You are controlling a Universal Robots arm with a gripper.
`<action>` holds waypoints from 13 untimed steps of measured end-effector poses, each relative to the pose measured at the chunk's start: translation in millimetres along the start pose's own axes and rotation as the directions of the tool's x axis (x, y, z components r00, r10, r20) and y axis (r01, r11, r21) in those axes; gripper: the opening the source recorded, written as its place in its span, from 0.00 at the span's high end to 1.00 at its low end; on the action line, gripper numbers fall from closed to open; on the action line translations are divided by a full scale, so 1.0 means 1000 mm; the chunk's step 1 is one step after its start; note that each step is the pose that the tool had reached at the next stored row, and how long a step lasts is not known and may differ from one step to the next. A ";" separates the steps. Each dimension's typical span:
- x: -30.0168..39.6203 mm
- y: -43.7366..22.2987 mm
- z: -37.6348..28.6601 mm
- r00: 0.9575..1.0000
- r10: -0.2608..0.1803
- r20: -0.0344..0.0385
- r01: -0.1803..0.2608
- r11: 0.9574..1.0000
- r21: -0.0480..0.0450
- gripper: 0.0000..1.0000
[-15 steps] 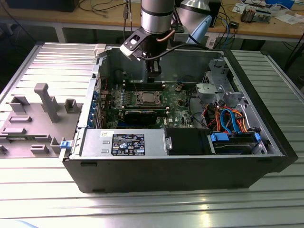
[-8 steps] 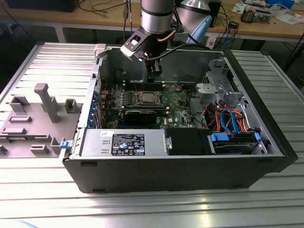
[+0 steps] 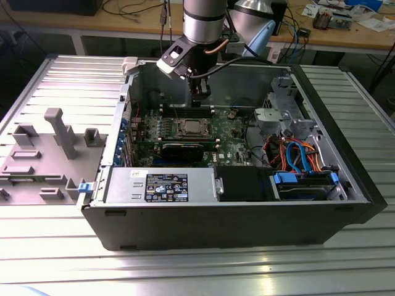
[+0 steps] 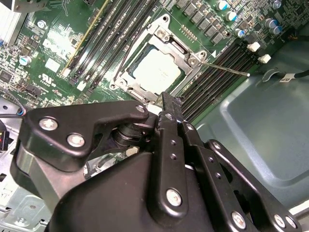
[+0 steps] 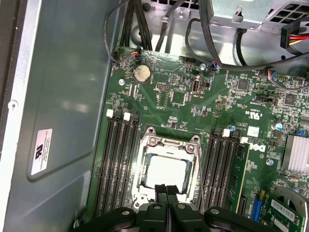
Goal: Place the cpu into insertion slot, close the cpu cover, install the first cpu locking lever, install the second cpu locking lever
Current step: 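Install the first cpu locking lever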
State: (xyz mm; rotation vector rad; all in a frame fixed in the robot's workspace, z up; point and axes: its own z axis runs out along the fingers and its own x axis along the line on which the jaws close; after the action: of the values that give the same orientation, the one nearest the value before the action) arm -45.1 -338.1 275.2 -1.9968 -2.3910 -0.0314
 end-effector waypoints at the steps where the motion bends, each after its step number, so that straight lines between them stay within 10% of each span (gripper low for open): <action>1: 0.0000 0.0000 0.0000 1.000 -0.001 0.000 0.001 1.000 0.000 0.89; 13: 0.0000 0.0000 0.0000 0.999 -0.037 0.000 0.037 0.999 0.001 0.89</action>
State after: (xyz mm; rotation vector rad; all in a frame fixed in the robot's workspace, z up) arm -45.1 -338.1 275.2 -1.9517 -2.4275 -0.0308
